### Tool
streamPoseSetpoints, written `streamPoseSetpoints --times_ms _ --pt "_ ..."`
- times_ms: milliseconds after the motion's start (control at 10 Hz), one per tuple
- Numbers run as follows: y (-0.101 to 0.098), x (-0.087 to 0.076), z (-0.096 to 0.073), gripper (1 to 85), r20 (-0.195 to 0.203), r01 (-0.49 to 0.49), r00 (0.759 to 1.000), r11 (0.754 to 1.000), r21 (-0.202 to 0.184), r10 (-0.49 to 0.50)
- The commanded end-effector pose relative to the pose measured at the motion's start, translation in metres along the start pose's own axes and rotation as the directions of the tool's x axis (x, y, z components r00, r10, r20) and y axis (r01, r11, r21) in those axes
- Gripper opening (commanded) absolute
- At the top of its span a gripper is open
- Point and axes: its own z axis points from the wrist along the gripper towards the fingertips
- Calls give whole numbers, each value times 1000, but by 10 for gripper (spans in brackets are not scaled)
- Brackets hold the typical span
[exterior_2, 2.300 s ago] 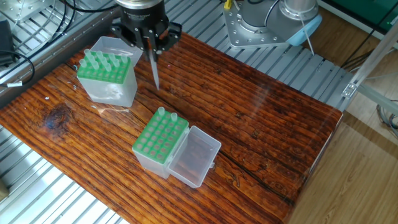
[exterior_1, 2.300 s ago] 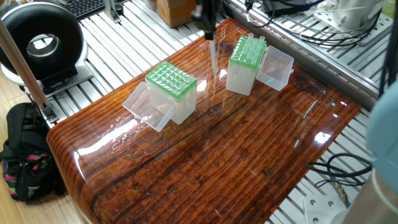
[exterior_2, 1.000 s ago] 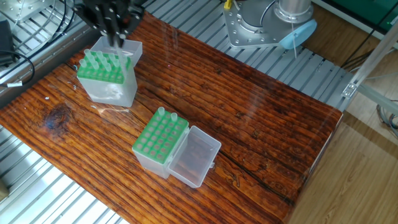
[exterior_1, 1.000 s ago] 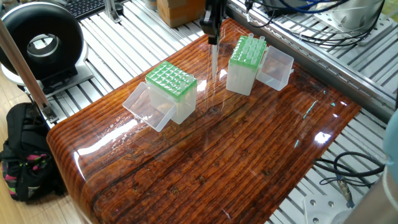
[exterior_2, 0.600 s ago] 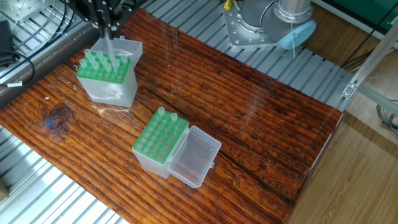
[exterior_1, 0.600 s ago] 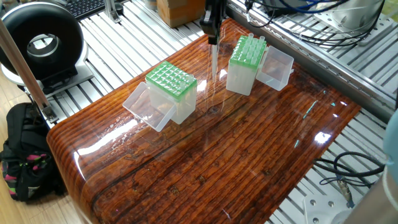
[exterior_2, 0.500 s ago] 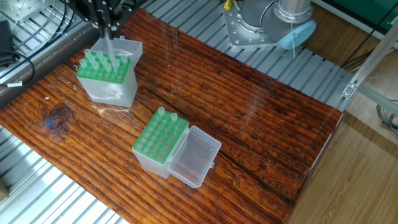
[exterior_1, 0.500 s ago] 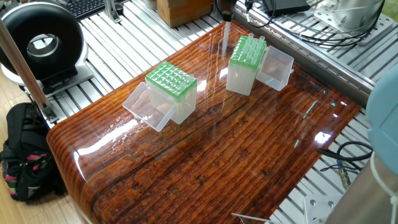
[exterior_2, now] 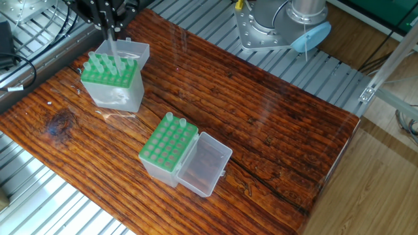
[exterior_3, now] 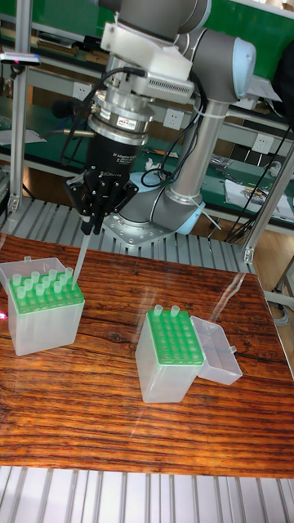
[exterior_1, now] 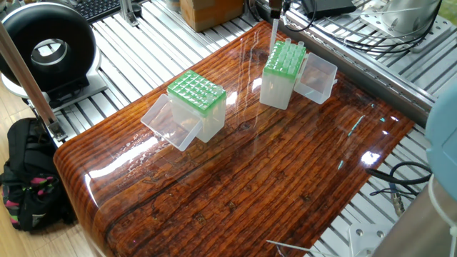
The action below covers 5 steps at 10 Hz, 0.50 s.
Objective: Transfer all large pipette tips from one holder to another
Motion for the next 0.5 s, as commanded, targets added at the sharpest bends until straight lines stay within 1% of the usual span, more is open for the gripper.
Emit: streamPoseSetpoints --times_ms 0,200,400 --pt "4 5 2 10 -19 11 1000 1000 -28 -11" --pt "9 6 2 10 -22 3 1000 999 -45 -4" --pt "9 6 3 10 -24 3 1000 999 -45 -4"
